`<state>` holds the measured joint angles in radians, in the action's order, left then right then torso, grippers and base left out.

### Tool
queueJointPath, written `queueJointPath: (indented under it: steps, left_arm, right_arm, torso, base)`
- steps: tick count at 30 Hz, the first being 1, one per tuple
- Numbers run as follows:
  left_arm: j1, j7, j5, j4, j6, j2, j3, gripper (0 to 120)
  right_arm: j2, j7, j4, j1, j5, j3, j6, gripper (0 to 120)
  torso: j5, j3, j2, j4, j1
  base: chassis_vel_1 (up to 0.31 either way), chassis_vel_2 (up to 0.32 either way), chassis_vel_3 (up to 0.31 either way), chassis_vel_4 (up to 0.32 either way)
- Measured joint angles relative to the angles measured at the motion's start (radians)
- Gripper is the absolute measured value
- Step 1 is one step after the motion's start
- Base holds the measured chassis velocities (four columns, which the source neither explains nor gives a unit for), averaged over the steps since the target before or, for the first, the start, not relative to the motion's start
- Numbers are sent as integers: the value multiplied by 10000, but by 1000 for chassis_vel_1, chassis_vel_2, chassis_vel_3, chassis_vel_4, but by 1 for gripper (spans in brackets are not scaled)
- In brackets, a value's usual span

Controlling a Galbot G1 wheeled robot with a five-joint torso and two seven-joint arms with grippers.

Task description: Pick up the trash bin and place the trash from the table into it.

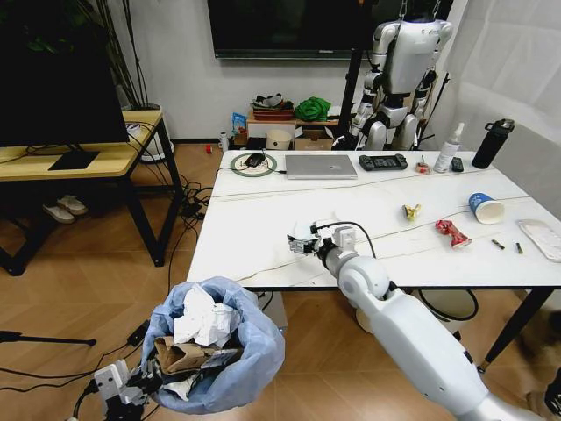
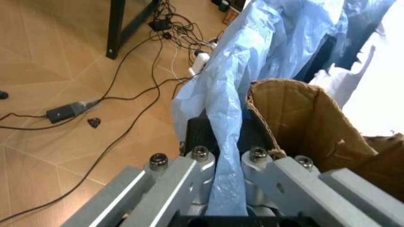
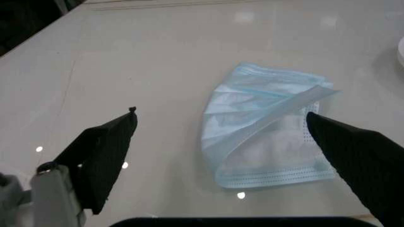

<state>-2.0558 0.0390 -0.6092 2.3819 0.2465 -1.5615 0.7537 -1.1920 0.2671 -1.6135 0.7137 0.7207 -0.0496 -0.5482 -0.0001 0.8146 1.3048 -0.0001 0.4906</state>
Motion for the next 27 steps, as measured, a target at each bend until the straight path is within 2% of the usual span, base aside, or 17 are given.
queueJointPath:
  steps: [5, 7, 10, 14, 19, 22, 27]
  left_arm:
    - [27, -1, 16, -60, -20, -23, 5, 0]
    - [44, -1, 17, -61, -21, -23, 10, 0]
    - [77, 5, 15, -62, -21, -20, 31, 0]
    - [109, 31, -17, -93, -19, -16, 36, 0]
    - [119, 37, -37, -111, -19, -14, 47, 0]
    - [120, 42, -84, -113, -17, 8, 68, 0]
    - [131, 68, -153, -113, -8, 66, 93, 0]
  right_arm:
    - [45, -149, 310, 1, -170, -87, 145, 73]
    - [43, -167, 336, 11, -211, -132, 166, 70]
    - [25, -181, 350, 12, -273, -230, 182, 58]
    - [-13, -181, 404, -55, -295, -347, 192, 39]
    - [-50, -180, 413, -82, -294, -353, 194, 30]
    - [-112, -179, 458, -118, -291, -355, 198, 11]
    - [-162, -179, 489, -50, -350, -358, 203, 0]
  torso:
    - [1, 0, 0, -2, -1]
    - [1, 0, 0, -2, -1]
    - [0, 0, 0, -1, -1]
    - [0, 0, 0, -1, -1]
    - [1, 0, 0, -1, -1]
    - [0, 0, 0, -1, -1]
    - [1, 0, 0, 0, -1]
  base:
    - [0, 0, 0, 0]
    - [0, 0, 0, 0]
    - [0, 0, 0, 0]
    - [0, 0, 0, 0]
    - [0, 0, 0, 0]
    - [0, 0, 0, 0]
    - [0, 0, 0, 0]
